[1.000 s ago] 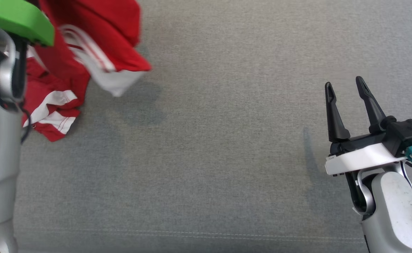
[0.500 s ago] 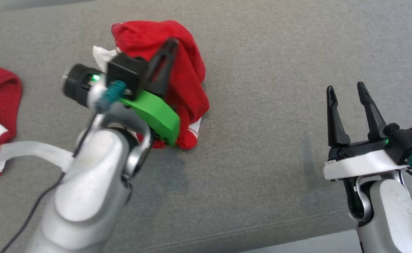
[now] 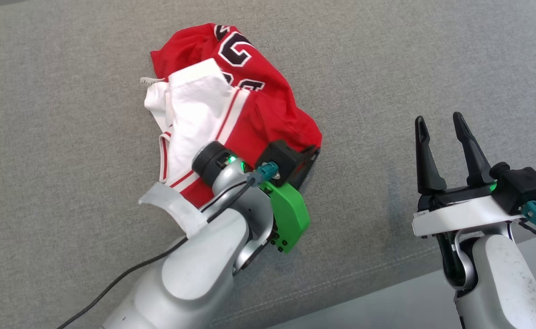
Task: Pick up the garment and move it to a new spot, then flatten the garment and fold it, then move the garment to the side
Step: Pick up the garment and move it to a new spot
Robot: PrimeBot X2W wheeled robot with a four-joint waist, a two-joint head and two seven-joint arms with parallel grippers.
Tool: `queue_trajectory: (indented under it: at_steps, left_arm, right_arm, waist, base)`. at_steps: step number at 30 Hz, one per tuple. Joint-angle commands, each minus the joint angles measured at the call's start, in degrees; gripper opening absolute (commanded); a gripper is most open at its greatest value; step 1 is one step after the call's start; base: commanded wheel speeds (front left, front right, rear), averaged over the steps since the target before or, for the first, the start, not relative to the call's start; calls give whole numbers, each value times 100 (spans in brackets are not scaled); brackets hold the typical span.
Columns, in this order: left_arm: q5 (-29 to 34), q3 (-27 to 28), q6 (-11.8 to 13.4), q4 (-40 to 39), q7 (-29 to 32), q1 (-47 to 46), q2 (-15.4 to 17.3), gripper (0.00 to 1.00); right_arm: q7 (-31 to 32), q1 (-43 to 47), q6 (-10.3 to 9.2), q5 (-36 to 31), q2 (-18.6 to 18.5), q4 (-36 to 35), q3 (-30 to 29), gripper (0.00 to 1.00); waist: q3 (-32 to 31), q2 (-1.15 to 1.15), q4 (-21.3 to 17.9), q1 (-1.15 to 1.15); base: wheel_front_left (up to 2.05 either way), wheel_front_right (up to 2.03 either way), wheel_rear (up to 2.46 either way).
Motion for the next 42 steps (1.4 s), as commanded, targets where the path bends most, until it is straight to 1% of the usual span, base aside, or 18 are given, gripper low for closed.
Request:
queue_trajectory:
  at_steps: [1, 6, 8, 11, 14, 21, 25, 27, 28, 30, 31, 36, 40, 42]
  left_arm:
    - [-18, -87, -37, 8, -90, -62, -35, 100]
    - [-231, -376, -63, -89, -491, 140, -40, 100]
    - [-288, -352, -61, -269, -647, 253, 1, 100]
    - [-392, -165, 82, -603, -853, 459, 191, 100]
    - [-491, 147, 340, -1020, -1109, 666, 405, 100]
    - [-826, 1184, 1042, -1867, -1619, 1148, 927, 100]
    - [-1029, 1744, 1299, -2132, -1830, 1410, 1205, 100]
    - [-1132, 2001, 1388, -2226, -1918, 1538, 1315, 100]
    - [-1132, 2001, 1388, -2226, -1918, 1538, 1315, 100]
    - [-1256, 2370, 1494, -2304, -2038, 1770, 1455, 100]
    - [-1256, 2370, 1494, -2304, -2038, 1770, 1455, 100]
    - [-1356, 2942, 1691, -2273, -2135, 2288, 1568, 100]
    - [-1141, 3182, 1793, -2278, -2178, 2681, 1681, 100]
    - [-1025, 3196, 1743, -2260, -2184, 2852, 1713, 100]
  right_arm:
    - [-23, -56, -2, 44, -4, 19, -13, 100]
    - [-22, -52, -2, 25, 2, 68, -98, 100]
    - [-23, -46, -2, 10, 1, 70, -135, 100]
    - [-23, -44, -2, -33, 1, 54, -194, 100]
    - [-23, -40, -2, -71, 2, 63, -196, 100]
    - [-23, -9, -2, -177, -35, 104, -134, 100]
    - [-23, 31, -2, -202, -86, 163, -66, 100]
    - [-23, 61, -2, -209, -107, 203, -19, 100]
    - [-23, 61, -2, -209, -107, 203, -19, 100]
    - [-23, 122, -2, -213, -144, 254, 53, 100]
    - [-23, 122, -2, -213, -144, 254, 53, 100]
    - [-23, 254, -2, -225, -171, 310, 121, 100]
    - [-23, 434, -2, -242, -155, 315, 148, 100]
    - [-23, 535, -2, -255, -147, 329, 172, 100]
  waist:
    - [29, 0, -13, 0]
    - [-22, 0, 103, 0]
    - [-63, 0, 196, 0]
    - [-140, 0, 372, 0]
    - [-234, 0, 550, 0]
    - [-467, 0, 892, 0]
    - [-607, 0, 1022, 0]
    - [-676, 0, 1066, 0]
    - [-676, 0, 1066, 0]
    - [-782, 0, 1115, 0]
    - [-782, 0, 1115, 0]
    - [-973, 0, 1176, 0]
    - [-1097, 0, 1213, 0]
    - [-1165, 0, 1224, 0]
  base:
    - [0, 0, 0]
    - [0, 0, 0]
    - [0, 0, 0]
    - [0, 0, 0]
    - [0, 0, 0]
    - [0, 0, 0]
    - [0, 0, 0]
    - [0, 0, 0]
    - [0, 0, 0]
    - [0, 0, 0]
    - [0, 0, 0]
    - [0, 0, 0]
    - [0, 0, 0]
    - [0, 0, 0]
